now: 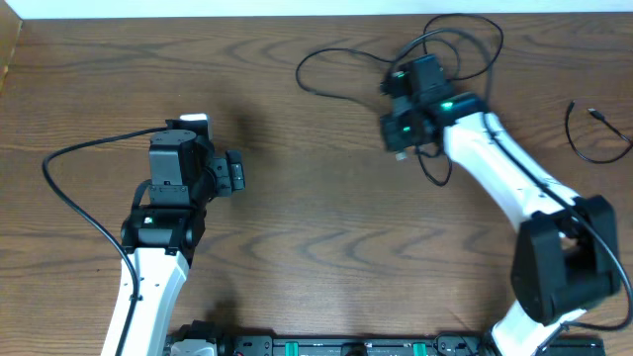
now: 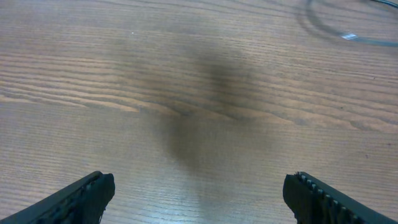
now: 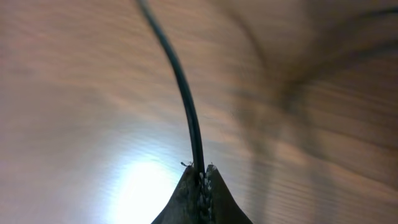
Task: Untangle cables
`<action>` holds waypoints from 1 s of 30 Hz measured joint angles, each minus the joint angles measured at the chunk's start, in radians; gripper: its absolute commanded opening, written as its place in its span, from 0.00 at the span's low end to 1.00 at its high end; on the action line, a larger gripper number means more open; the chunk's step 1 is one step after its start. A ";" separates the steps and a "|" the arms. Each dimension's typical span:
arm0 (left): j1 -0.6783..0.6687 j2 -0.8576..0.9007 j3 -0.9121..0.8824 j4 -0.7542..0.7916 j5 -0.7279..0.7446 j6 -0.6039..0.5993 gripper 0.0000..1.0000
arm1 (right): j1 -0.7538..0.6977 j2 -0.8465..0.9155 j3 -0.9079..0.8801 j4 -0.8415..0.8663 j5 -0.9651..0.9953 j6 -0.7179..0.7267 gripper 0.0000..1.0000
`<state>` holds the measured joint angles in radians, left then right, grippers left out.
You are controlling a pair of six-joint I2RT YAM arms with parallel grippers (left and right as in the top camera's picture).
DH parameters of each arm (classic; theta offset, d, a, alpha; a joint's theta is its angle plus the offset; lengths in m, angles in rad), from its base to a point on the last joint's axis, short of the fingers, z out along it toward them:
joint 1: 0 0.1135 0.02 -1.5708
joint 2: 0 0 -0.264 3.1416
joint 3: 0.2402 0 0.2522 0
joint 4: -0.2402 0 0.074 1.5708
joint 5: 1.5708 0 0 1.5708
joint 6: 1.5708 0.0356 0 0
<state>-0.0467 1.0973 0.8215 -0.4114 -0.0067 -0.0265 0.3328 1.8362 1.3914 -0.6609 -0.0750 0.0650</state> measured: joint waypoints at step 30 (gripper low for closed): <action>0.000 0.000 0.000 0.000 0.000 0.000 0.92 | -0.478 0.034 0.000 0.146 0.153 -0.022 0.78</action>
<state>-0.0467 1.0973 0.8215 -0.4114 -0.0067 -0.0265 -0.1448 1.8702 1.3914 -0.5152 0.0780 0.0433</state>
